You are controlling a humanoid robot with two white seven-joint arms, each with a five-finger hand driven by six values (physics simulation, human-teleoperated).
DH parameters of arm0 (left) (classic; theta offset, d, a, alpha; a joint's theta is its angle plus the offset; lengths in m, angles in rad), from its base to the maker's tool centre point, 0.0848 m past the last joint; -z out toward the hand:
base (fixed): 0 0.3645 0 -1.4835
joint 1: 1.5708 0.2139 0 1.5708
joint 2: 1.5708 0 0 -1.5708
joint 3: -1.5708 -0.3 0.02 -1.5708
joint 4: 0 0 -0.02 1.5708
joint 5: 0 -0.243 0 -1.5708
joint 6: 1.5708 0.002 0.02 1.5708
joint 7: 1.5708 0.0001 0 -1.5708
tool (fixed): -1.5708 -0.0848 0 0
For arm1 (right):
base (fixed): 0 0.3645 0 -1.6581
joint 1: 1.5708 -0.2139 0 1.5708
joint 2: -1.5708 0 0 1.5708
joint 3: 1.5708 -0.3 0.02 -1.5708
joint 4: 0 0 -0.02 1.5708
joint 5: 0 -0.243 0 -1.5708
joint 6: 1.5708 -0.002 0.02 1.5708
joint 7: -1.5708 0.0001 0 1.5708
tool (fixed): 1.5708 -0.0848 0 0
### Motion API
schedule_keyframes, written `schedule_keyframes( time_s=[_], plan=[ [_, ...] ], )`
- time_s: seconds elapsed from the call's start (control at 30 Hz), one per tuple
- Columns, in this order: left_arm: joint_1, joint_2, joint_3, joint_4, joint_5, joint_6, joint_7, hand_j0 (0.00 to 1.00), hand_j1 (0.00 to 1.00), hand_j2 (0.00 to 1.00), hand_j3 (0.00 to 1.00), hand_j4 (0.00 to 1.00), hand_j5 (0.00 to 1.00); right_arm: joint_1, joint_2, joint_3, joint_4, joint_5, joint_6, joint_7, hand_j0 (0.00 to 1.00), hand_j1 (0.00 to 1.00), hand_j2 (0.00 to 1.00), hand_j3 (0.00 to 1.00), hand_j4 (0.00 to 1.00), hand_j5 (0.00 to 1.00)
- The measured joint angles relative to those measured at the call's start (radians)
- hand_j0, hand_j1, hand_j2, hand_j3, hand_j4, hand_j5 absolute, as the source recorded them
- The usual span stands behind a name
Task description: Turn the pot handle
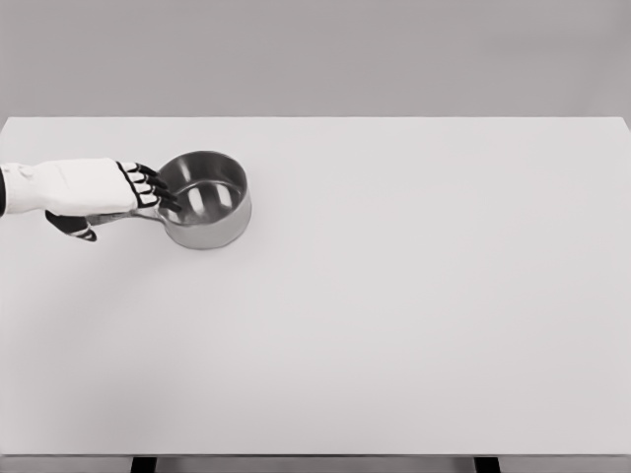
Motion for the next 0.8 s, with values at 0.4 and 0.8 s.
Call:
schedule_keyframes(
  time_s=[0.4, 0.8],
  plan=[
    [0.006, 0.0, 0.029, 0.081, -0.037, 0.0, 0.001, 1.0, 1.0, 1.0, 1.0, 1.0, 1.0, 0.0, 0.0, 0.0, 0.0, 0.0, 0.0, 0.0, 1.0, 1.0, 1.0, 1.0, 1.0, 1.0],
    [0.0, -0.018, 0.041, 0.153, -0.05, 0.0, 0.002, 1.0, 1.0, 1.0, 1.0, 1.0, 1.0, 0.0, 0.0, 0.0, 0.0, 0.0, 0.0, 0.0, 1.0, 1.0, 1.0, 1.0, 1.0, 1.0]
  ],
)
